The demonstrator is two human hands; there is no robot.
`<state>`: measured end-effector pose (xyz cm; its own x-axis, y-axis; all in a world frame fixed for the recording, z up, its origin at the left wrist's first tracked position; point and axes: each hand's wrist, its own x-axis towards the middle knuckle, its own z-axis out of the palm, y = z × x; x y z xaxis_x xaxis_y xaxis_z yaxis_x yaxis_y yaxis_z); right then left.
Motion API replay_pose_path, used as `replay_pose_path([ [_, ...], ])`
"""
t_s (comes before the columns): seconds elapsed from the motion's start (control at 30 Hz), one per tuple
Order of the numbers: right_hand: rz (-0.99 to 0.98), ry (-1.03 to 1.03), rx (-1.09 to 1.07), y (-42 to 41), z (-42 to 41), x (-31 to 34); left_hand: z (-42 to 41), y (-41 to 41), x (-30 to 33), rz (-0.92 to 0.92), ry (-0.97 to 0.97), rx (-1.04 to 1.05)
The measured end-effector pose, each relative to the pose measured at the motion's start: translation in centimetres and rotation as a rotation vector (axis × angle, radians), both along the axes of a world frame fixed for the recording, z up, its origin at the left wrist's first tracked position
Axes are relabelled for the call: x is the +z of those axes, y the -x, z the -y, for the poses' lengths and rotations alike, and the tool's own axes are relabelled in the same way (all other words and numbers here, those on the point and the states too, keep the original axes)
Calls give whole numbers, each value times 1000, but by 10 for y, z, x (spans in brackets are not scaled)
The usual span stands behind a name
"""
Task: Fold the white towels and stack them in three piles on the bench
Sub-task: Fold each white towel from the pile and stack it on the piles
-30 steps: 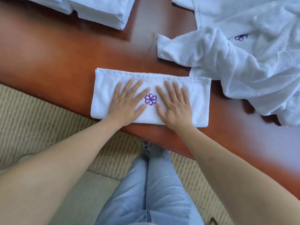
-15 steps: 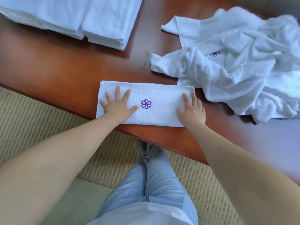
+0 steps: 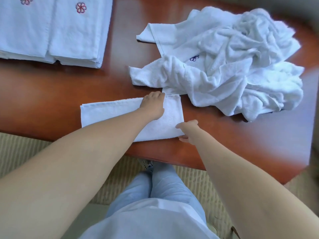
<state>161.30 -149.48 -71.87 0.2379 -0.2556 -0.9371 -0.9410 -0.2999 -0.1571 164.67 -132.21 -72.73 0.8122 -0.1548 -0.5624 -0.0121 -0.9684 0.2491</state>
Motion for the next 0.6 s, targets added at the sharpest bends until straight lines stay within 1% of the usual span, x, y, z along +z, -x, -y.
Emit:
replay_pose_path([
  [0.1,-23,-55,-81,-5,6,-2,14,-18,-8,-21,-55,12],
  [0.2,-41,-109,-69,-5,16,0,19,-35,-9,-95,-41,59],
  [0.3,-75,-145,14,-9,18,5,17,-51,-6,-199,15,10],
  [0.43,-72,-151,274,-26,16,15,6,-66,6,-275,157,6],
  [0.5,-44,-225,316,-36,19,22,-3,-71,17,-300,220,21],
  [0.6,12,-313,339,-47,21,36,-21,-77,34,-286,274,26],
])
